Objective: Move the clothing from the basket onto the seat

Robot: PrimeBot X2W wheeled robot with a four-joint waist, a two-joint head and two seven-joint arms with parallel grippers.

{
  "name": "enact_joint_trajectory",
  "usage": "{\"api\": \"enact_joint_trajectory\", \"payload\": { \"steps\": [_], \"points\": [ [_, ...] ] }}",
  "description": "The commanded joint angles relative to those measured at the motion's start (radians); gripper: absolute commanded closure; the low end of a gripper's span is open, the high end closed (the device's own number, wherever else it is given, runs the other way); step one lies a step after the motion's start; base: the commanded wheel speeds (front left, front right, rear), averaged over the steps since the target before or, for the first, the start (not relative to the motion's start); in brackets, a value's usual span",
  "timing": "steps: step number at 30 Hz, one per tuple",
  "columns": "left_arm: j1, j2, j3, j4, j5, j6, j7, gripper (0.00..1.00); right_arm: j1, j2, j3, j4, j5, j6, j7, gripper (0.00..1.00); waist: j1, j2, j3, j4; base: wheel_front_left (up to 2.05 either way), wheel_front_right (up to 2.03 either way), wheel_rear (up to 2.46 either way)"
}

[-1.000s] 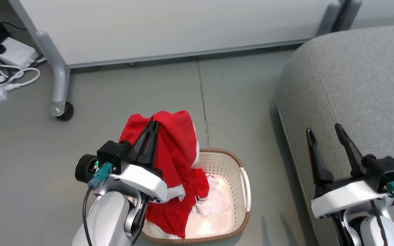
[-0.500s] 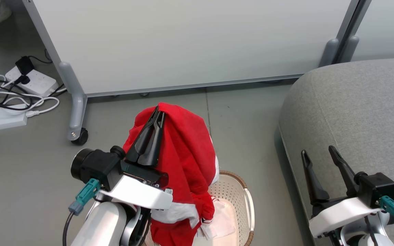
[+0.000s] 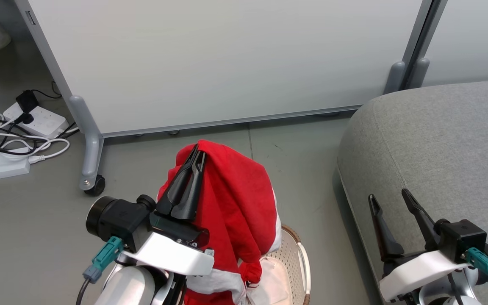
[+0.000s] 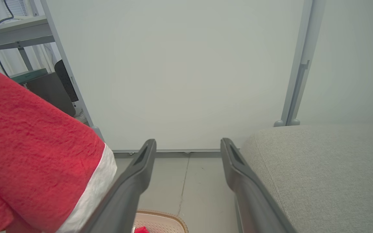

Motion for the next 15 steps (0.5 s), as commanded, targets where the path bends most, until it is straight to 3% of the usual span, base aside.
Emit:
{"api": "enact_joint_trajectory", "payload": {
  "steps": [1, 9, 15],
  "points": [
    [0.006, 0.007, 0.002, -0.006, -0.002, 0.004, 0.001, 1.00, 0.012, -0.006, 0.001, -0.003, 0.002, 0.000, 0.000, 0.00, 0.0000, 0.0000, -0.001, 0.000, 0.00, 0.00, 0.00],
    [0.009, 0.010, -0.006, -0.012, -0.002, 0.009, 0.004, 1.00, -0.003, -0.005, 0.026, -0.012, 0.013, 0.000, -0.004, 0.00, 0.0000, 0.0000, -0.005, 0.001, 0.00, 0.00, 0.00],
    [-0.004, 0.010, -0.018, -0.009, -0.005, 0.002, 0.008, 1.00, -0.058, -0.005, 0.170, -0.034, 0.057, 0.000, 0.010, 0.00, 0.0000, 0.0000, -0.004, 0.010, 0.00, 0.00, 0.00]
  ]
}}
